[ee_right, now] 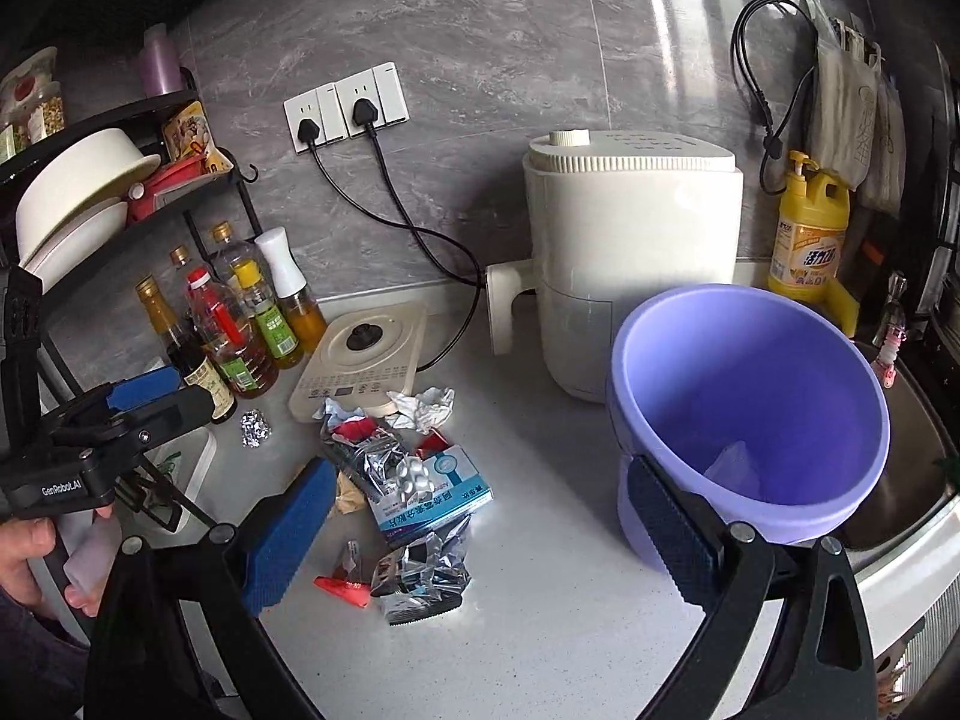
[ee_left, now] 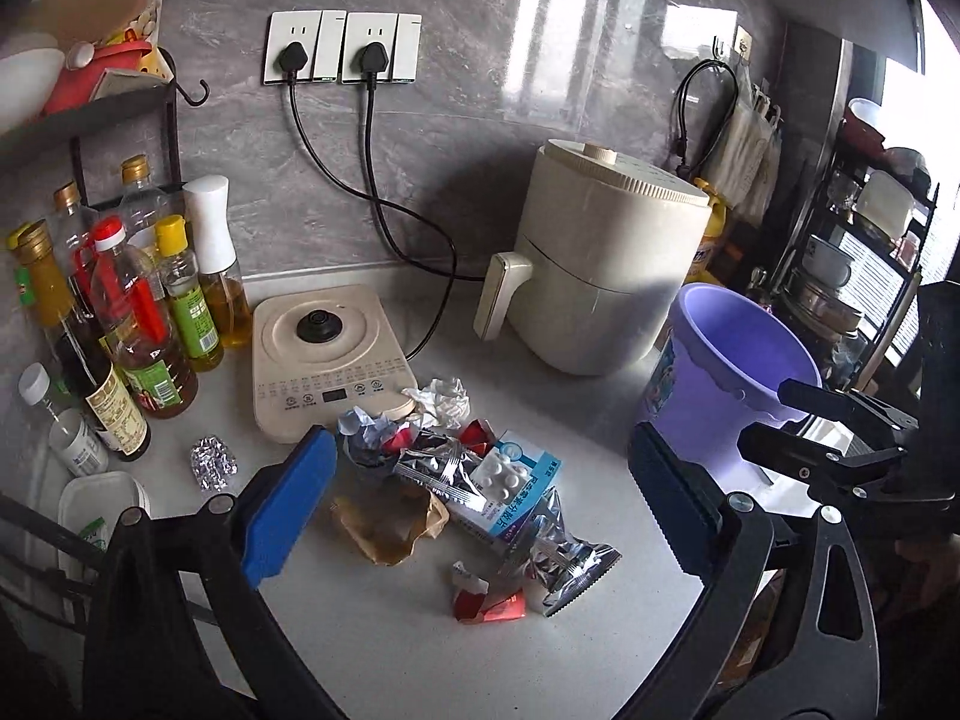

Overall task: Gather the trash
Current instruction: 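Grasp the red wrapper with the left gripper while the right gripper reaches the foil packet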

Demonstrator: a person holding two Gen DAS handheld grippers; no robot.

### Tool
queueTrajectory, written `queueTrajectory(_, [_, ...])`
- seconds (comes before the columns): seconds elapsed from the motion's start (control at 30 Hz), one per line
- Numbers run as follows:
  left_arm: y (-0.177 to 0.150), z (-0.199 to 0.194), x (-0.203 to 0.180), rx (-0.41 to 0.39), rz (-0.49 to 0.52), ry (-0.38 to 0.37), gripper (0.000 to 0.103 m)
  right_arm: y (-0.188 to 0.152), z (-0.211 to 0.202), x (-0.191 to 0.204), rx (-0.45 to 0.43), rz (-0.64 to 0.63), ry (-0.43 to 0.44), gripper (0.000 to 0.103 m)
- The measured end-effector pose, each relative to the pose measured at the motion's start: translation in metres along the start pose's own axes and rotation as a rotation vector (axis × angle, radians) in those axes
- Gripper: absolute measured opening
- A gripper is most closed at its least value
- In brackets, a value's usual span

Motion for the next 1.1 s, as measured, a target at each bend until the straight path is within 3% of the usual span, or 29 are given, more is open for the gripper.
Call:
queueTrajectory(0.23, [-0.029, 0.013, 0.016, 0.071, -0.038, 0.009, 0.097, -0.016, 0.03, 0.026, 0.085, -0.043, 0.051, 0.095])
queueTrajectory(0.43, [-0.056, 0.035, 0.02, 0.146, -0.056, -0.002, 0.096, -0.045, 0.062, 0.029, 0.194, -0.033, 0.096, 0.08])
queueTrajectory(0.53, [-0.071, 0.049, 0.02, 0.197, -0.07, -0.009, 0.088, -0.059, 0.077, 0.027, 0.246, -0.023, 0.108, 0.076])
queueTrajectory(0.7, [-0.1, 0.074, 0.014, 0.307, -0.087, -0.041, 0.066, -0.079, 0.1, 0.023, 0.323, -0.009, 0.121, 0.07])
queueTrajectory(0.9, [-0.126, 0.095, 0.006, 0.393, -0.146, -0.089, 0.055, -0.102, 0.123, 0.014, 0.409, 0.012, 0.14, 0.063])
queueTrajectory(1.1, [-0.139, 0.106, -0.006, 0.442, -0.172, -0.106, 0.054, -0.113, 0.143, 0.006, 0.462, 0.035, 0.161, 0.046])
Point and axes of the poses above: each gripper's, at about its wrist camera, not at the fingertips, and z roughly the way its jaws point, x to its left, y to its top, the point moved 5 cm from there along z, roughly the way its jaws point, and after that the axes turned 12 degrees about y, right-handed, at the moved point
